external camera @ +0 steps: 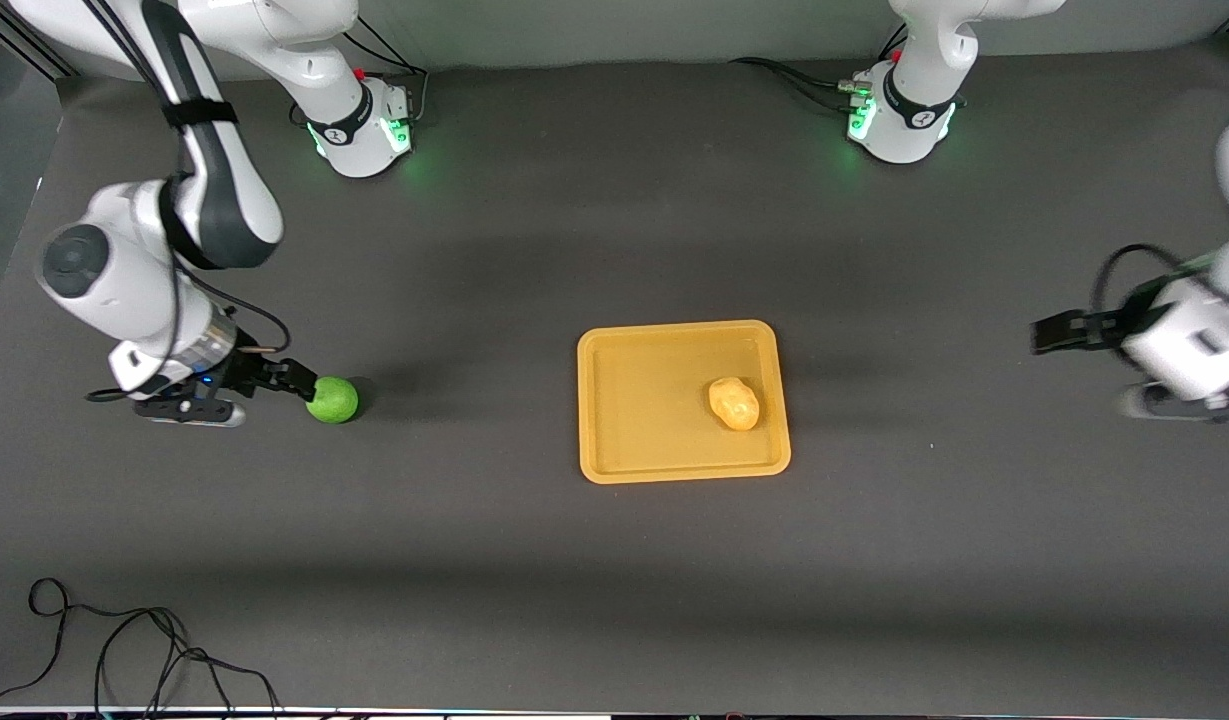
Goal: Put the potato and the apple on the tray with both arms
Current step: 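Release the potato and raise the left gripper while the right gripper reaches the apple, then close the right gripper around the green apple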
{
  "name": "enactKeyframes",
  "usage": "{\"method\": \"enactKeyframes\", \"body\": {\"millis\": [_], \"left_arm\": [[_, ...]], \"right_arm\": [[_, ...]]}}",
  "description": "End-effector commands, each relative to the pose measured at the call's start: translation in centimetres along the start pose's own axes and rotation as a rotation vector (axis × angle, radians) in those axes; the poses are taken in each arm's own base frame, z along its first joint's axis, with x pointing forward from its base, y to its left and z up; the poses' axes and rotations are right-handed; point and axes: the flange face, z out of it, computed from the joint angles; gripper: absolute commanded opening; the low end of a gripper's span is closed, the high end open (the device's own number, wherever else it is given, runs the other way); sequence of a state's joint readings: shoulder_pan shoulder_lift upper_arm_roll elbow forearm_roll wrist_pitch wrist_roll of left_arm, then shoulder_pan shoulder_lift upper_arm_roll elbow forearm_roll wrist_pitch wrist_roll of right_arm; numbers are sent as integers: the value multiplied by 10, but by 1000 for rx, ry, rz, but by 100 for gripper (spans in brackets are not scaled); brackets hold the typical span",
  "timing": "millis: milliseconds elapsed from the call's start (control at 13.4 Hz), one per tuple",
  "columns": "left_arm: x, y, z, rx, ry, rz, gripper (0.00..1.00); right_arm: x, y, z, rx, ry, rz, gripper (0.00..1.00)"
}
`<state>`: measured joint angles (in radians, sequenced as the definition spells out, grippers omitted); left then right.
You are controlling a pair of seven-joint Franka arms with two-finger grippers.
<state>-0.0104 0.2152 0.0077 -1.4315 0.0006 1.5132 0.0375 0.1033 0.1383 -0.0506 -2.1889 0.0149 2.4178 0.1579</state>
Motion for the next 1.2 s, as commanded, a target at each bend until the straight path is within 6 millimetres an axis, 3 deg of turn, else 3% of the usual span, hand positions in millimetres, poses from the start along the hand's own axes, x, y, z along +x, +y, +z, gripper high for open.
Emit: {"method": "enactKeyframes", "body": {"millis": [0, 149, 373, 523, 896, 1046, 1120], "left_arm": [[-26, -14, -36, 10, 30, 21, 93], [-31, -23, -48, -4, 69, 3, 95], [-24, -25, -37, -9, 100, -21, 96], [-24, -45, -32, -33, 112, -62, 96], [-23, -47, -36, -25, 126, -61, 96], [-22, -48, -37, -6, 134, -57, 99], [-21, -48, -39, 1, 141, -56, 99]], "right_arm": [[-5, 6, 37, 5, 24, 8, 100], [-13, 8, 75, -2, 10, 10, 100], [-23, 12, 109, -5, 23, 7, 100], [-25, 13, 118, -9, 13, 1, 100], [-34, 16, 130, -19, -60, -23, 99], [-38, 15, 129, -22, -100, -30, 89], [-38, 15, 128, -24, -109, -36, 77]]}}
